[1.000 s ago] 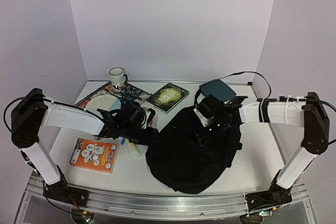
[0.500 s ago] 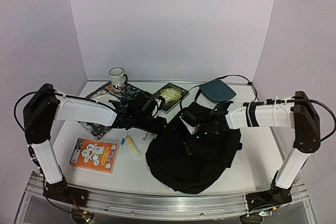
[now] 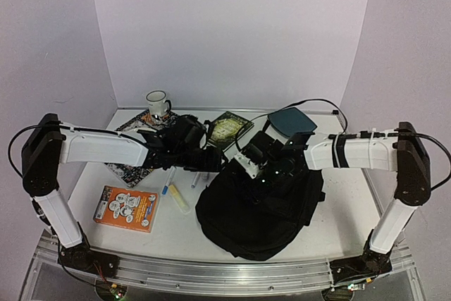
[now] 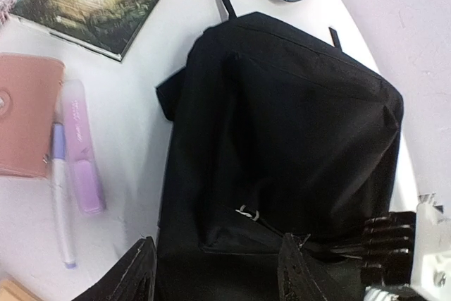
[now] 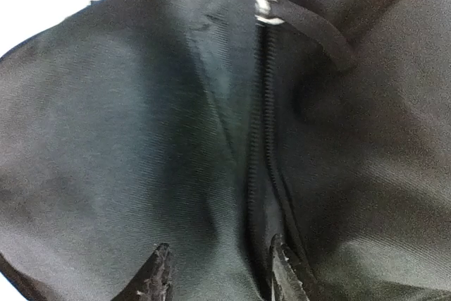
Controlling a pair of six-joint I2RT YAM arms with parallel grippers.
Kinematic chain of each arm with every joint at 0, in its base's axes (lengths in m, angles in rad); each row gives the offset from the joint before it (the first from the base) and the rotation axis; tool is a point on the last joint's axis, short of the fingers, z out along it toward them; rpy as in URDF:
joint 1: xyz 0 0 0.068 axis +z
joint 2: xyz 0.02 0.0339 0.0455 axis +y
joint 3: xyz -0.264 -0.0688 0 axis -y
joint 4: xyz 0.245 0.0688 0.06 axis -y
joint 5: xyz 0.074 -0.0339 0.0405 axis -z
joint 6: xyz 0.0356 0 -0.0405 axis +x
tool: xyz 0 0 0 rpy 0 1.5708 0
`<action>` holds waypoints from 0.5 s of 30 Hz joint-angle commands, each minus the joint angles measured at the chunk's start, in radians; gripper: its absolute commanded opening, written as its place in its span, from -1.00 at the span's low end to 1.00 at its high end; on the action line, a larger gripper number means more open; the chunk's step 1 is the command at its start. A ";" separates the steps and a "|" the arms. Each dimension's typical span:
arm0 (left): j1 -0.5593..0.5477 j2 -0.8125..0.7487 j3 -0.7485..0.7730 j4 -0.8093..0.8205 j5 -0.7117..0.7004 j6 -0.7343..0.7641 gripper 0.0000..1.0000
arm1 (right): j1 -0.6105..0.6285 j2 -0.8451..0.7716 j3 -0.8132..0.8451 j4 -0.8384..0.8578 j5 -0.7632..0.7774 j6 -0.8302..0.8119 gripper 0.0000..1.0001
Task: Pack the student bag
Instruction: Pick up the lower front pocket of the student bag.
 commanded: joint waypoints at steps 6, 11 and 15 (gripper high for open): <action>0.001 0.095 0.027 0.117 0.219 -0.194 0.06 | 0.004 -0.044 -0.102 0.112 -0.104 -0.010 -0.37; 0.001 0.167 0.045 0.178 0.276 -0.227 -0.05 | 0.004 -0.053 -0.140 0.193 -0.112 -0.003 -0.44; 0.001 0.215 0.053 0.193 0.302 -0.236 -0.08 | 0.004 -0.057 -0.154 0.244 -0.100 0.008 -0.49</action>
